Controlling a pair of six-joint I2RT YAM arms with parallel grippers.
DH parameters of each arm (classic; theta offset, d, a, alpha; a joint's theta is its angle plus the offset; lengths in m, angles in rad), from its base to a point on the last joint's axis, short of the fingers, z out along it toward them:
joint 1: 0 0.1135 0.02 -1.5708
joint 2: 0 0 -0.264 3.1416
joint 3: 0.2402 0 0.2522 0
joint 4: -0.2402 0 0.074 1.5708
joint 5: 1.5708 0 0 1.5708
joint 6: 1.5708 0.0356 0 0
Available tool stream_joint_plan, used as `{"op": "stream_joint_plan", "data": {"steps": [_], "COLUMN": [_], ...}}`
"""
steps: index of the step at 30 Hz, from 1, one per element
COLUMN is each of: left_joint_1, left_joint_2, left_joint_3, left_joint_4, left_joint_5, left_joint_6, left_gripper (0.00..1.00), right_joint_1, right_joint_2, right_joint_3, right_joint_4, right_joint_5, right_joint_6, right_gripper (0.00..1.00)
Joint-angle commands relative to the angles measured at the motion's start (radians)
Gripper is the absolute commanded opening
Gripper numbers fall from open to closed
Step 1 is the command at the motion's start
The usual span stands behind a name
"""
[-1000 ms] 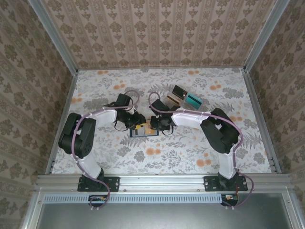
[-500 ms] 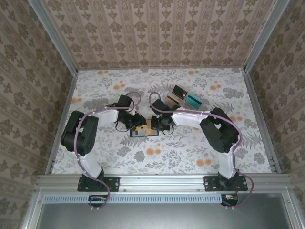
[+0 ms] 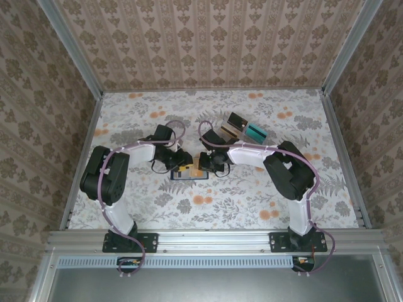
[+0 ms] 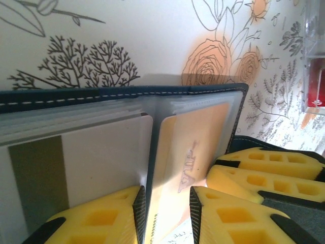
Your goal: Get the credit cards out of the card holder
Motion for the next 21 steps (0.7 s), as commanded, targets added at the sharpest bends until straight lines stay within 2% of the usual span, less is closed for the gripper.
{"op": "stream_joint_plan", "data": {"steps": [1,10,21], "left_joint_1": [0.007,0.013,0.029], "left_joint_2": [0.011,0.015,-0.009], "left_joint_3": [-0.013,-0.012,-0.057], "left_joint_4": [0.015,0.031,0.128], "left_joint_5": [0.060,0.097,0.185], "left_joint_6": [0.028,0.038,0.032], "left_gripper": [0.32,0.31,0.24], "right_joint_1": [0.001,-0.002,-0.002], "right_joint_2": [0.050,0.051,0.057], "right_joint_3": [-0.002,-0.002,-0.005], "right_joint_4": [-0.026,-0.038,-0.045], "right_joint_5": [-0.016,-0.008,-0.006], "right_joint_6": [0.007,0.006,0.006], "right_gripper": [0.19,0.19,0.18]}}
